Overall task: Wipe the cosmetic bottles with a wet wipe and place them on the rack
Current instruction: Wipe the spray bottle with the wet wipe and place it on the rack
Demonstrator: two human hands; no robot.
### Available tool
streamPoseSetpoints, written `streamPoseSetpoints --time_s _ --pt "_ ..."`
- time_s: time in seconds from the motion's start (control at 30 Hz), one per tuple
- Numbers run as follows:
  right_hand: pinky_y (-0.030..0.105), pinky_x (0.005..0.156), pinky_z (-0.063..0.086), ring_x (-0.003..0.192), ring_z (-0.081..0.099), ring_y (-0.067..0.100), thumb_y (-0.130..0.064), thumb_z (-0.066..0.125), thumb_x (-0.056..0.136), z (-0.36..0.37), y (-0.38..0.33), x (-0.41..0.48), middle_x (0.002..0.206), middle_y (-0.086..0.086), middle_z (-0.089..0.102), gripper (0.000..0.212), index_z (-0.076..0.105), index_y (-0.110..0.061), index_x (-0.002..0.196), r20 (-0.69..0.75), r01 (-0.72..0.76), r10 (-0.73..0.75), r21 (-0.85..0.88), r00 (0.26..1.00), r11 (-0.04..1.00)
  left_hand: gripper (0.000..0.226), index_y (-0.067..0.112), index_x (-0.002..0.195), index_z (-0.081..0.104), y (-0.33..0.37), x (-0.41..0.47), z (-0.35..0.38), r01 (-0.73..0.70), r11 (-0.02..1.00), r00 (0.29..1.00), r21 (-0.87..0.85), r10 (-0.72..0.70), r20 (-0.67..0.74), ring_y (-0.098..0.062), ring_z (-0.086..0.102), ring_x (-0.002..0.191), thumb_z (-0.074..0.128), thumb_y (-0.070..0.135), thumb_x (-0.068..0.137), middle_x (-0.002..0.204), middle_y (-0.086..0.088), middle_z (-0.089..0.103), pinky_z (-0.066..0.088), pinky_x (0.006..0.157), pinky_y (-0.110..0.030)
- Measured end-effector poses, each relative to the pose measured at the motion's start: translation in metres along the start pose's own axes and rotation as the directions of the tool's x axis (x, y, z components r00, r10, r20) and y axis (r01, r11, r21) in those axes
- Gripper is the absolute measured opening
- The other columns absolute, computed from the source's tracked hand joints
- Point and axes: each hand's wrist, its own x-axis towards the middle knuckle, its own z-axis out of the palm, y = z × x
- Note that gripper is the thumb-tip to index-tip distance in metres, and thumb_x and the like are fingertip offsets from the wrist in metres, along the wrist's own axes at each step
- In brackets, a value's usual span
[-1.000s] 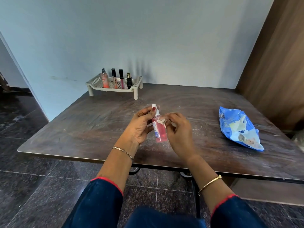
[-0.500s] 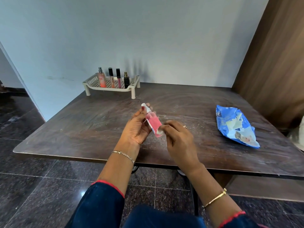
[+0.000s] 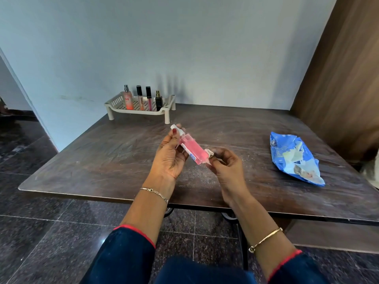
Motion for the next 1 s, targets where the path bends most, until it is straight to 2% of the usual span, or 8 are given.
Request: streamPoseSetpoints --time_s 0.13,0.23,0.33,0.5,0.67,0.8,0.9,1.0 --pt "0.018 0.068 0.056 0.079 0.062 0.013 0.011 0.06 0.084 0.007 0.001 -0.006 0.082 0.006 0.063 0.023 0.058 -0.01 0.075 -0.084 -0.21 0.262 0.393 0.961 0.895 0.014 0.011 0.095 0.068 -0.007 -0.001 0.008 -0.098 0.995 0.995 -0.036 0.098 -0.017 -0.013 0.063 0.081 0.054 0.006 0.092 0.09 0.0 0.069 0.057 0.079 -0.033" --pt "0.018 0.067 0.056 0.076 0.063 0.014 0.011 0.057 0.086 0.012 0.001 -0.008 0.082 0.009 0.064 0.018 0.059 -0.005 0.079 -0.057 -0.294 0.368 0.492 0.928 0.819 0.017 0.012 0.099 0.066 -0.01 0.0 0.011 -0.16 0.987 0.987 0.005 0.161 -0.006 -0.01 0.065 0.081 0.053 0.004 0.092 0.087 0.002 0.071 0.059 0.071 -0.028" --pt "0.022 0.072 0.056 0.078 0.066 0.016 0.005 0.06 0.086 0.015 0.001 -0.01 0.083 0.011 0.067 0.007 0.062 0.003 0.093 -0.026 -0.317 0.394 0.546 0.919 0.776 0.017 0.013 0.095 0.066 -0.009 -0.002 0.014 -0.22 0.97 0.975 0.098 0.216 0.052 -0.009 0.065 0.081 0.053 0.002 0.092 0.084 0.005 0.072 0.057 0.075 -0.029" --pt "0.017 0.067 0.055 0.077 0.065 0.015 -0.003 0.069 0.08 0.019 0.005 -0.012 0.086 0.011 0.068 0.013 0.063 0.0 0.091 -0.08 -0.323 0.423 0.525 0.903 0.787 0.017 0.012 0.102 0.065 -0.011 -0.006 0.021 -0.274 0.897 0.96 0.346 0.234 0.154 -0.016 0.058 0.096 0.057 0.004 0.09 0.096 0.0 0.066 0.049 0.093 -0.039" --pt "0.013 0.057 0.053 0.073 0.059 0.014 -0.003 0.072 0.077 0.021 0.003 -0.017 0.086 0.01 0.066 0.019 0.064 0.002 0.094 -0.042 -0.348 0.439 0.544 0.898 0.764 0.025 0.014 0.106 0.063 -0.01 -0.01 0.022 -0.308 0.801 0.944 0.513 0.189 0.272 -0.018 0.061 0.094 0.065 0.018 0.082 0.098 -0.001 0.069 0.052 0.077 -0.033" --pt "0.014 0.061 0.053 0.062 0.065 0.008 -0.003 0.072 0.076 0.019 -0.006 -0.018 0.076 0.004 0.07 0.024 0.066 0.002 0.099 0.005 -0.368 0.438 0.552 0.899 0.748 0.028 0.008 0.113 0.061 -0.014 -0.013 0.012 -0.296 0.715 0.946 0.633 0.126 0.3 -0.023 0.062 0.102 0.064 0.015 0.086 0.113 -0.018 0.066 0.051 0.095 -0.043" --pt "0.013 0.057 0.052 0.056 0.063 0.006 0.0 0.074 0.075 0.019 -0.006 -0.02 0.067 0.001 0.067 0.012 0.065 -0.006 0.081 -0.135 -0.273 0.378 0.479 0.916 0.834 0.02 0.014 0.106 0.064 -0.015 -0.017 0.009 -0.338 0.692 0.934 0.638 0.166 0.315 -0.012 0.062 0.09 0.065 0.011 0.086 0.097 -0.005 0.068 0.053 0.088 -0.034" --pt "0.013 0.058 0.05 0.06 0.061 0.005 0.002 0.074 0.076 0.023 -0.009 -0.022 0.069 0.002 0.063 0.016 0.061 -0.007 0.078 -0.227 -0.09 0.18 0.36 0.957 0.929 0.028 0.013 0.111 0.063 -0.019 -0.021 0.011 -0.346 0.722 0.931 0.599 0.183 0.316 -0.006 0.061 0.082 0.066 0.012 0.083 0.09 0.0 0.066 0.052 0.071 -0.023"
